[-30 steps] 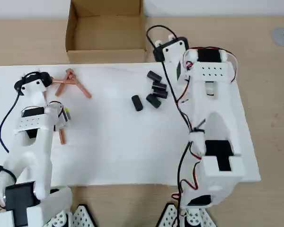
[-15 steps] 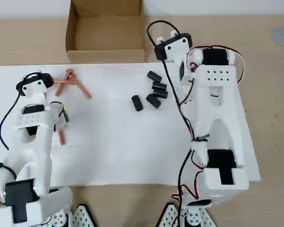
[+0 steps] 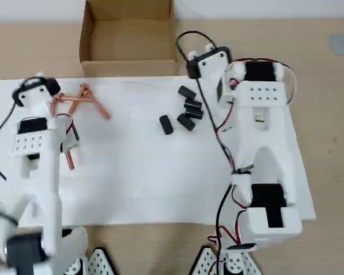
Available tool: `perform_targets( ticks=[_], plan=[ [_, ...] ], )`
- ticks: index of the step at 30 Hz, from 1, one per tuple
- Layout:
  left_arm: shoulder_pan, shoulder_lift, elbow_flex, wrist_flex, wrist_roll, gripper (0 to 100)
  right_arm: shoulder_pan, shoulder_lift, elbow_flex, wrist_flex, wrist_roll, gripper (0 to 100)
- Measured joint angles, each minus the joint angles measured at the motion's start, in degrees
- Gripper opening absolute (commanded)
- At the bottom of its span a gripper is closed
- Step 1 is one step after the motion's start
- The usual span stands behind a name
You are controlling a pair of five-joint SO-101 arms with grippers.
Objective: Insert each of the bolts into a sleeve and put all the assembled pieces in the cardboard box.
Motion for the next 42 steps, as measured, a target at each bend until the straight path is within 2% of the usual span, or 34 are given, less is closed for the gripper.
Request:
perform_targets(
  ticks=[4,7,15,19,26,33,42],
  plan=[
    [4.7,-16.7,1.8,5.0,0.0,1,-5.5,0.0,0.2,-1.6,-1.8,1.2],
    [5.7,-30.3,5.2,7.9,-0.1,1,-9.8,0.0,0.2,-2.7,-4.7,1.2],
    [1.7,-59.1,19.5,8.6,0.0,1,-16.7,0.1,0.6,-7.7,-7.0,1.6],
    [-0.6,-68.2,25.8,6.4,0.0,1,-17.1,4.5,0.6,-11.1,-7.3,8.9],
    [-0.8,-79.5,31.5,5.1,0.0,1,-18.0,17.1,-2.5,-14.1,-8.9,10.7],
    [-0.8,-80.2,32.2,4.9,0.0,1,-21.0,24.7,-14.0,-13.0,-10.7,10.7],
    [-0.8,-80.3,32.3,4.9,0.0,1,-21.3,34.0,-25.0,-9.2,-13.2,10.8]
  ],
)
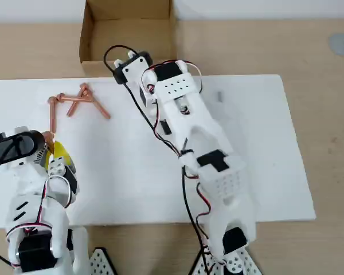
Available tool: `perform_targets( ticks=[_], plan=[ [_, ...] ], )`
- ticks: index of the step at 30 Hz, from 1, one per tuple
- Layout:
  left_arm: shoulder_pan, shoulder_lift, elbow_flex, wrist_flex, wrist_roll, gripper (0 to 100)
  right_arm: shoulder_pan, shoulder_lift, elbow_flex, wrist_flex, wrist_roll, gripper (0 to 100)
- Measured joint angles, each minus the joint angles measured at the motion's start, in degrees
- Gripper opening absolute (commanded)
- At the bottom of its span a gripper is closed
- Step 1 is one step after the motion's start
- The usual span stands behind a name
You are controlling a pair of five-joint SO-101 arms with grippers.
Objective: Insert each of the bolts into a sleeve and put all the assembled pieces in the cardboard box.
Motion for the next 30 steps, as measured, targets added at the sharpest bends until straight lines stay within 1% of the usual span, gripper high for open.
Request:
perform_targets(
  ticks=[4,12,20,26,30],
  plan=[
    [0.0,0.0,0.0,0.0,0.0,1,-0.2,2.2,-2.5,0.7,-1.2,10.8],
    [0.0,0.0,0.4,0.0,0.0,1,-0.2,2.5,-4.6,2.7,-1.4,10.8],
    [0.0,0.0,0.5,0.0,0.0,1,-0.2,2.5,-14.0,8.7,-1.4,10.9],
    [0.0,0.0,1.7,0.0,0.0,1,0.0,4.0,-14.7,9.3,-1.4,10.9],
    [0.0,0.0,1.7,0.0,0.0,1,2.1,6.1,-14.7,9.8,-1.4,10.9]
  ],
)
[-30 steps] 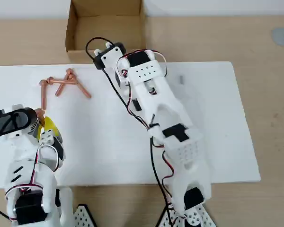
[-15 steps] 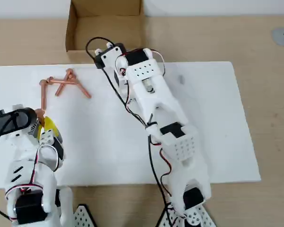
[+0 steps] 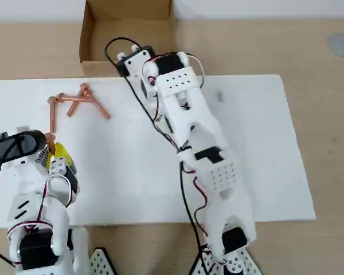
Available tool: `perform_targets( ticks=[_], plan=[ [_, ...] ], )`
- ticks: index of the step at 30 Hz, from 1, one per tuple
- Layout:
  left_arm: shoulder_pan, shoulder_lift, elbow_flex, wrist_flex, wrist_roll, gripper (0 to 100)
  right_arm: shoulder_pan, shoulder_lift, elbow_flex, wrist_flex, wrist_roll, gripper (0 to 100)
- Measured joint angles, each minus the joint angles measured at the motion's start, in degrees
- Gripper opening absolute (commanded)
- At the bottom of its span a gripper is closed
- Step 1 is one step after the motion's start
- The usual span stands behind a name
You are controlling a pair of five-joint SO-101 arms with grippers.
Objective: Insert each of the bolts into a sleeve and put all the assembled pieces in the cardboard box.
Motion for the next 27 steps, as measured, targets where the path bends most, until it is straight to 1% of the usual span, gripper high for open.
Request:
perform_targets(
  ticks=[4,17,23,27],
  plan=[
    [0.0,0.0,0.0,0.0,0.0,1,2.5,0.6,0.0,0.0,-1.1,10.9],
    [0.0,0.0,0.0,0.0,0.0,1,2.4,0.6,0.0,0.7,-1.4,11.1],
    [0.0,0.0,0.0,0.0,0.0,1,2.4,0.6,0.0,2.5,-1.8,22.1],
    [0.0,0.0,0.0,0.0,0.0,1,2.4,0.6,0.0,2.6,-1.8,22.4]
  ],
)
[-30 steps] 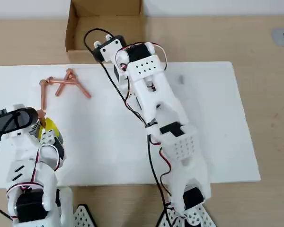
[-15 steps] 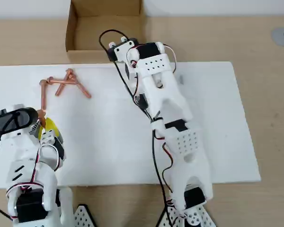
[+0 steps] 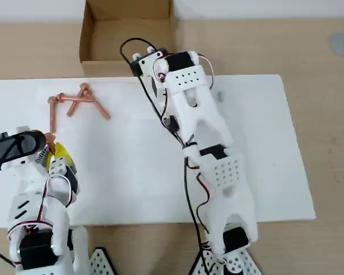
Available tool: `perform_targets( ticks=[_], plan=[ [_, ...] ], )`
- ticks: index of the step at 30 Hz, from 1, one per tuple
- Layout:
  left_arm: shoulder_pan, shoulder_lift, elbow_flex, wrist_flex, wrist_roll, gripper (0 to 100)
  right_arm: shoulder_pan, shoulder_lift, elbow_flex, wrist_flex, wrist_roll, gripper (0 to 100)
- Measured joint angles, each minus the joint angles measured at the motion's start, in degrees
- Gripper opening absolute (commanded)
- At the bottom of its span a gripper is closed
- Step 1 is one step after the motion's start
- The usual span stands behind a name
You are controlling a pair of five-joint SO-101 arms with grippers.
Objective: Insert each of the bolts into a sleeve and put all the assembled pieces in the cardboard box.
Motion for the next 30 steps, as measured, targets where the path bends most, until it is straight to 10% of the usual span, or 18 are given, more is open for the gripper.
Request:
perform_targets(
  ticks=[30],
  plan=[
    [0.0,0.0,0.0,0.0,0.0,1,-3.9,0.0,6.1,-4.2,-3.0,22.4]
  ],
)
